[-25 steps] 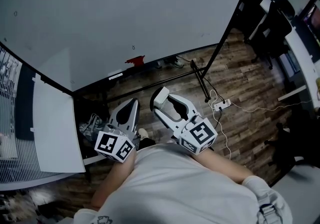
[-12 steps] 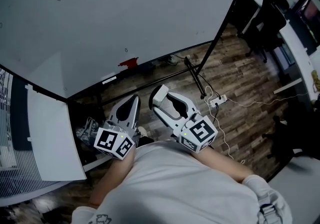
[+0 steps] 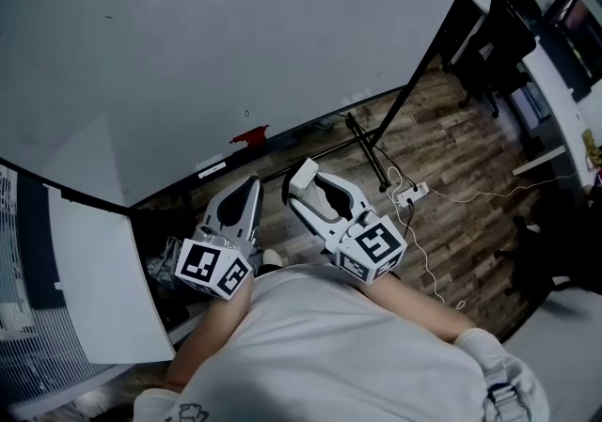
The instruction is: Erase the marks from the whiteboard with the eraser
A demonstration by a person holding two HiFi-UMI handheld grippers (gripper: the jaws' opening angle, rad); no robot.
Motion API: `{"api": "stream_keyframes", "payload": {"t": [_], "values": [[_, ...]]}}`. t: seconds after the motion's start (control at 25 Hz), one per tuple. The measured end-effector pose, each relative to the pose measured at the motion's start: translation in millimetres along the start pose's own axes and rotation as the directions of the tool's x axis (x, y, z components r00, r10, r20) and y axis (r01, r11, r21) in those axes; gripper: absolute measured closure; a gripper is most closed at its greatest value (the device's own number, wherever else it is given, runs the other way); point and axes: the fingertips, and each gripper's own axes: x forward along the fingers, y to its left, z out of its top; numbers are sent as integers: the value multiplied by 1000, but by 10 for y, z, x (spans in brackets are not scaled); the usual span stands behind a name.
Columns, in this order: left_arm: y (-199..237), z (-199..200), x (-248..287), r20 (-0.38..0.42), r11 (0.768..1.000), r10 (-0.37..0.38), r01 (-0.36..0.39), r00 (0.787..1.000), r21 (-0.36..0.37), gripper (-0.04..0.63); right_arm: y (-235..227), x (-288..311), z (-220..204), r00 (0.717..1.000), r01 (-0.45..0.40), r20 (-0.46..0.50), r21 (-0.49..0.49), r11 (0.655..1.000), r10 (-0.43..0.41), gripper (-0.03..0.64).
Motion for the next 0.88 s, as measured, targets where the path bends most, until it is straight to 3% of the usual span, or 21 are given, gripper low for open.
{"api": "stream_keyframes", "payload": {"t": [0.36,0.6,0.88], "values": [[742,215,-17,-15,999,-38,38,999,2,589,81,727,189,998,47,33,-3,999,-47,385],[1170,288,-104,-33,999,-54,54,998,4,589,137,1049,74,996,90,21,25,996,-91,385],[1332,258,-163,-42,997,-70,69,997,-21,589,139,1233,31,994,110,-8,31,993,-110,385]]}}
